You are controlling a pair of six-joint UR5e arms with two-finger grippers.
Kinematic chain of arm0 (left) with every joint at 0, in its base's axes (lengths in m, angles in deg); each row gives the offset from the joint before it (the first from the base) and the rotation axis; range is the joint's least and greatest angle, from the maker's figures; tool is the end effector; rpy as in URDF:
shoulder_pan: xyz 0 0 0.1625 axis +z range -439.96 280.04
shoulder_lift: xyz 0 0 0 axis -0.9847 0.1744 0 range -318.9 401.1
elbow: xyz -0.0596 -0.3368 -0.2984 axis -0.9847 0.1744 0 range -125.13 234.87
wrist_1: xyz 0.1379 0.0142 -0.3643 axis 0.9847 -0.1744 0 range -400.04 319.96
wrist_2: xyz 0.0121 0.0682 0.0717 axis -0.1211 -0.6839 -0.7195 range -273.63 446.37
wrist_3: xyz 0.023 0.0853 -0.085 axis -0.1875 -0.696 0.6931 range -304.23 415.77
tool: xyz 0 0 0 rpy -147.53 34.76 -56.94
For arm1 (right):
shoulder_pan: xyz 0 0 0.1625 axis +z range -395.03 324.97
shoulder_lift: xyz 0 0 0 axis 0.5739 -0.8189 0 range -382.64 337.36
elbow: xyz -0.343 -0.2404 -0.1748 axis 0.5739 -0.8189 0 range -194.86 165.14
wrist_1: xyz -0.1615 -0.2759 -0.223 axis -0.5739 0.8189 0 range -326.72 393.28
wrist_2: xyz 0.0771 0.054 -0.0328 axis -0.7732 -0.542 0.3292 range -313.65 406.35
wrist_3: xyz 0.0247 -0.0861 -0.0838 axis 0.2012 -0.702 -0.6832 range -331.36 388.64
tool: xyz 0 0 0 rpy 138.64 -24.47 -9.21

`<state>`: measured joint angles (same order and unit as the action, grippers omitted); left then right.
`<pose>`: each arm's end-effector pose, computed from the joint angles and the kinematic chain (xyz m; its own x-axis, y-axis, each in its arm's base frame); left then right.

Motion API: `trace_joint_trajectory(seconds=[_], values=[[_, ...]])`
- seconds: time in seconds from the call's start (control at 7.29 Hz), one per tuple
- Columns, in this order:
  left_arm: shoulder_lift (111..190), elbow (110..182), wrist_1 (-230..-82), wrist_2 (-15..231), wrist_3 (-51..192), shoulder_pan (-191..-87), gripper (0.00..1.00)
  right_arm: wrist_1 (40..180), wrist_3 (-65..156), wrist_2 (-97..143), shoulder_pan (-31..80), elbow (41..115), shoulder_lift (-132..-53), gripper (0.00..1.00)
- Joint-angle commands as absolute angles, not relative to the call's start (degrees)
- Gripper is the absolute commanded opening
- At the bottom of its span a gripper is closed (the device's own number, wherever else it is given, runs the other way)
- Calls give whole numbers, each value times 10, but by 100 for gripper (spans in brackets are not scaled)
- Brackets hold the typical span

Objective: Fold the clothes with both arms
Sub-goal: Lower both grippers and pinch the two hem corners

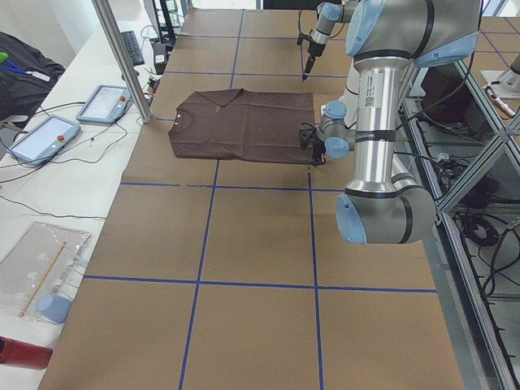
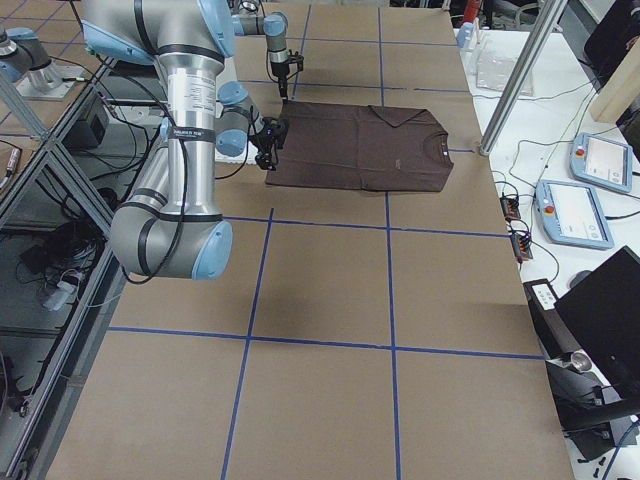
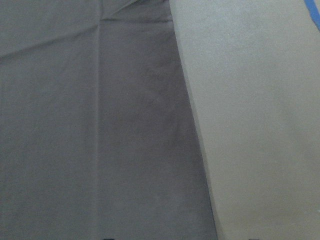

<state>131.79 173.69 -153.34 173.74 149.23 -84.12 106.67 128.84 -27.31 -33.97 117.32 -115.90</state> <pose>0.4706 -0.1736 0.4305 0.5952 -0.1037 -0.7969 0.1452 0.9892 -0.0203 -0.4096 -0.1754 0.3699 0.5127 0.1792 0.8396 -0.3457 0.9383 0.0109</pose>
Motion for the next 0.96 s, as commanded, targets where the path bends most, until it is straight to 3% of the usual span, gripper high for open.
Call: trace_joint_trajectory(seconds=[0.0, 0.27, 0.55, 0.82], values=[[1320, 1737, -1534, 1736, 1510, -835, 30, 1067, 1288, -273, -340, 1174, -1159, 92], [1320, 1740, -1533, 1736, 1514, -832, 0, 1067, 1288, -273, -340, 1174, -1159, 92], [1320, 1758, -1533, 1736, 1514, -834, 0, 1069, 1294, -272, -348, 1173, -1159, 88], [1319, 1768, -1533, 1736, 1514, -835, 0, 1146, 1379, -225, -398, 1172, -1145, 72]])
